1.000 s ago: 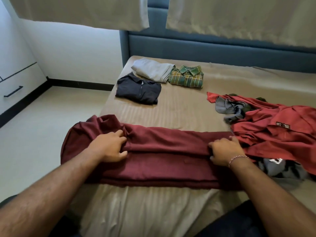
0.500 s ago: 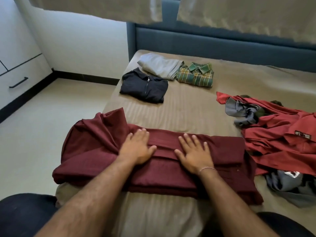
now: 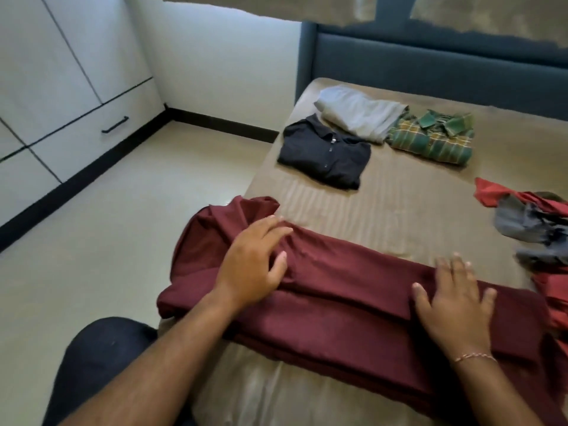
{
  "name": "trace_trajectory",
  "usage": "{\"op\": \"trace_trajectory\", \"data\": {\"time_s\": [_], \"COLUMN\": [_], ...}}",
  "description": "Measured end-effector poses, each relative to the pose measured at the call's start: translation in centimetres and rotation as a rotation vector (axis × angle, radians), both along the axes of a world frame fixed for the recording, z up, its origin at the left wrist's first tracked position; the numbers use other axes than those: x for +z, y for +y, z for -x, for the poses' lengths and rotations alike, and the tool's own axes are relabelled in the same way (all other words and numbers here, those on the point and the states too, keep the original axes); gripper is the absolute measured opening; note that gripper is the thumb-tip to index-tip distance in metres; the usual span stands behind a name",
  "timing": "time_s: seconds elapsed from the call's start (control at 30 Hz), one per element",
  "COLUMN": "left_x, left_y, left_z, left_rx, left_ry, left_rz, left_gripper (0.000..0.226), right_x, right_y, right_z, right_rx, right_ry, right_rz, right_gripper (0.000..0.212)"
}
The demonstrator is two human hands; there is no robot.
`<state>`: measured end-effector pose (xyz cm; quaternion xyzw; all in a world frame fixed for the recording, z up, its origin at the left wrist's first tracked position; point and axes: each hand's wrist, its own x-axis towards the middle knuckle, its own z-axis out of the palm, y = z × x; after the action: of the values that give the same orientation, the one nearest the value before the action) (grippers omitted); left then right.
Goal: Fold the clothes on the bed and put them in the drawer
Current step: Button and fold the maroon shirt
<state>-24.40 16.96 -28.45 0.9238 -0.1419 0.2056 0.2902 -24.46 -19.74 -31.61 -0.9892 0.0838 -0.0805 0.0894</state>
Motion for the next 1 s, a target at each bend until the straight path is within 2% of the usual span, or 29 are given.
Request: {"op": "trace_trajectory", "data": {"time_s": [0.07, 0.13, 0.2, 0.3, 0.4, 0.47, 0.57, 0.7, 0.77, 0.83, 1.0], "left_x": [1.4, 2.1, 1.7, 0.6, 0.5, 1.1, 1.4, 1.4, 1.6, 1.5, 1.1], "left_y": [2.4, 4.6, 6.2, 7.7, 8.3, 8.8, 9.4, 9.6, 9.5, 9.3, 9.7], "left_z": [1.1, 0.7, -0.3, -0.8, -1.1, -1.5, -2.2, -3.3, -3.5, -3.6, -4.3], "left_rx": [0.203, 0.469, 0.635, 0.648, 0.564, 0.544, 0.506, 0.396, 0.363, 0.371, 0.428], "left_ry": [-0.043, 0.09, 0.252, 0.415, 0.501, 0.512, 0.578, 0.687, 0.713, 0.742, 0.733], "left_rz": [0.255, 0.549, 0.88, 1.252, 1.484, 1.604, 1.737, 1.787, 1.763, 1.694, 1.577], "left_gripper": [0.029, 0.019, 0.018, 0.021, 0.025, 0.025, 0.017, 0.019, 0.019, 0.014, 0.011], "right_x": [1.0, 2.6, 4.1, 5.0, 4.4, 4.1, 3.9, 3.0, 2.4, 2.1, 3.1], "right_y": [5.6, 12.1, 18.3, 26.1, 30.7, 32.2, 32.8, 31.8, 31.7, 31.5, 30.1], "right_z": [0.2, 0.8, 1.0, 0.4, -1.3, -2.7, -3.4, -2.3, -2.3, -2.1, 0.2], "right_rx": [0.223, 0.435, 0.594, 0.71, 0.613, 0.531, 0.579, 0.625, 0.578, 0.592, 0.781], "right_ry": [-0.176, -0.271, -0.322, -0.232, -0.017, 0.094, 0.133, 0.125, 0.146, 0.106, 0.013], "right_rz": [-0.029, -0.121, -0.238, -0.392, -0.529, -0.488, -0.46, -0.404, -0.401, -0.484, -0.568], "right_gripper": [0.064, 0.061, 0.052, 0.039, 0.038, 0.046, 0.05, 0.056, 0.058, 0.057, 0.047]}}
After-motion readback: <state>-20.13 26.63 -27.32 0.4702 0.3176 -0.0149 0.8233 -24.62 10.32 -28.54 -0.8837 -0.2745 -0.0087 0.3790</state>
